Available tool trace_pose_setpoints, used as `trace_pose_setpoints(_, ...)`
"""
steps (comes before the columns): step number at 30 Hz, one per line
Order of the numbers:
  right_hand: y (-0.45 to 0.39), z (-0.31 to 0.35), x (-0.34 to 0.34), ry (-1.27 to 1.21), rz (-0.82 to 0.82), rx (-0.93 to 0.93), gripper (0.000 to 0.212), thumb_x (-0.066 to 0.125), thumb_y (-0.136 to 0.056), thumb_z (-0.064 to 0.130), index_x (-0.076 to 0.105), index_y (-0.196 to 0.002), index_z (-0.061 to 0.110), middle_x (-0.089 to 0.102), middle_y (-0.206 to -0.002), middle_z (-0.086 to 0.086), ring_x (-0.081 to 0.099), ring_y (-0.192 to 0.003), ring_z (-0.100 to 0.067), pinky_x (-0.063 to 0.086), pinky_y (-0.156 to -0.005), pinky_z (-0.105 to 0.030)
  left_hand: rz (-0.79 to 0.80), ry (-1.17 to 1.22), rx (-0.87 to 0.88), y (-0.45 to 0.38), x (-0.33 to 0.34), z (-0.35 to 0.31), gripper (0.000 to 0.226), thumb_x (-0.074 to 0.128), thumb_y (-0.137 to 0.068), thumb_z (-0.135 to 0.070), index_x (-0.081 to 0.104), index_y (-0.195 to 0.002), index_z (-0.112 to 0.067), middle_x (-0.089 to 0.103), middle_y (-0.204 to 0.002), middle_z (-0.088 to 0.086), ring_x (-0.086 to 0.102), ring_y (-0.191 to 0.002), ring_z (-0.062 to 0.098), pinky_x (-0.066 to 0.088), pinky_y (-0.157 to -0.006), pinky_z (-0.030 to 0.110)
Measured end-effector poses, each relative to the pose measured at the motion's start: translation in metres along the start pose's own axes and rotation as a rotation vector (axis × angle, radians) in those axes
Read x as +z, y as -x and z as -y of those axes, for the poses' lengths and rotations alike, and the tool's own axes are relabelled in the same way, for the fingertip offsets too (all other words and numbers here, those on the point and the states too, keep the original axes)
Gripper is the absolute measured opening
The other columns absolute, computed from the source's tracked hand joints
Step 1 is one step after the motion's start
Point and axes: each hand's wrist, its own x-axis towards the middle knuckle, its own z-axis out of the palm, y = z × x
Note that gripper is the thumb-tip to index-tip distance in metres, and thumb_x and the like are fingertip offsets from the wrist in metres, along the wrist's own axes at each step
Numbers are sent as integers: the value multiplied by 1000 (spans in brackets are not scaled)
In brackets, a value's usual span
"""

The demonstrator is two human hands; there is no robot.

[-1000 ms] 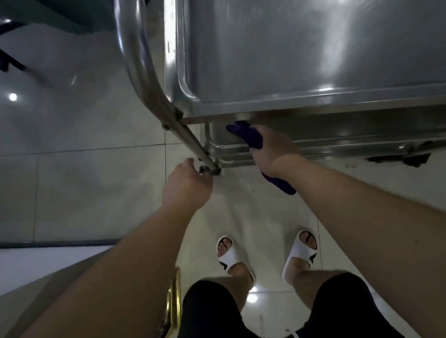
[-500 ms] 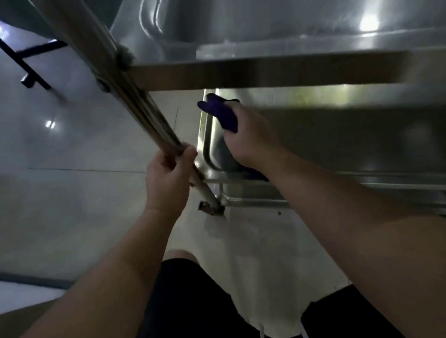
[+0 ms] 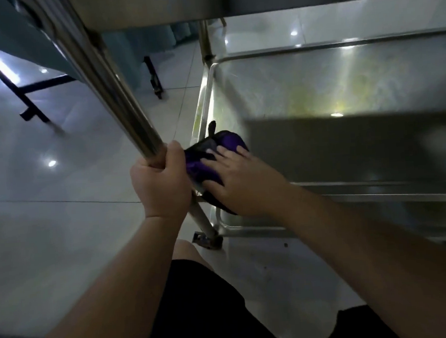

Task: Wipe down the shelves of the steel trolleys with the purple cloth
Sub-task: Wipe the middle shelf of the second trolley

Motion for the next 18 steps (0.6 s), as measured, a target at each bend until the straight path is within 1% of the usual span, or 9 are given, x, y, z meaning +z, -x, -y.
trace_pose_setpoints(2,24,-28,-8,51,28,71,69,18,-102,62,22,-164,30,15,-172,6,7,-158,-11,4,-128,-39,1,-10,-16,-3,-2,1,37,64,-87,-28,45,-56,-20,42,-61,25,45,-55,26,38,-52,43)
trace_pose_setpoints(3,35,-46,-14,56,30,131,71,17,-101,63,21,-164,30,14,-172,6,6,-158,-11,4,-128,-39,3,-9,-27,-4,-2,1,36,64,-86,-28,47,-56,-22,41,-62,27,45,-56,27,39,-52,46)
trace_pose_setpoints(6,56,-98,-35,30,-12,382,72,17,-102,64,20,-164,27,14,-173,3,7,-159,-15,6,-127,-43,20,4,-48,-5,-2,2,33,64,-85,-28,57,-53,-26,47,-53,10,50,-54,28,45,-53,51)
trace_pose_setpoints(9,50,-120,-40,78,-73,665,77,10,-102,64,14,-165,20,9,-173,-4,4,-159,-22,2,-128,-49,16,52,-69,-5,0,5,35,64,-84,-27,46,-54,-26,35,-58,23,39,-52,29,35,-45,52)
trace_pose_setpoints(11,22,-106,-33,71,-116,764,80,7,-102,62,12,-165,13,6,-173,-11,2,-159,-27,-2,-128,-51,2,67,-64,-4,2,6,37,64,-84,-26,41,-56,-21,32,-60,29,35,-51,33,32,-42,51)
trace_pose_setpoints(12,4,-92,-30,46,-129,765,80,8,-102,60,12,-165,11,6,-172,-14,2,-159,-29,-2,-127,-52,-6,68,-62,-4,3,5,37,64,-84,-26,39,-57,-18,32,-61,30,34,-51,35,32,-42,51)
trace_pose_setpoints(14,-36,-54,-21,-8,-138,671,77,9,-103,57,14,-165,11,7,-172,-14,3,-159,-29,-2,-127,-52,-11,67,-62,-3,3,4,38,64,-83,-26,37,-59,-14,32,-61,31,34,-51,36,32,-43,52)
trace_pose_setpoints(16,-69,-15,-12,-30,-114,470,70,9,-105,54,14,-165,19,7,-173,-7,3,-159,-27,-1,-127,-51,13,72,-52,-2,2,4,37,63,-84,-25,39,-58,-13,33,-60,29,37,-51,31,34,-43,50)
trace_pose_setpoints(18,-83,8,-8,-17,-37,245,65,11,-106,55,11,-166,28,4,-174,1,1,-160,-22,-1,-127,-49,57,88,-33,-1,-1,2,34,64,-85,-26,47,-56,-20,39,-56,17,41,-50,27,37,-45,42)
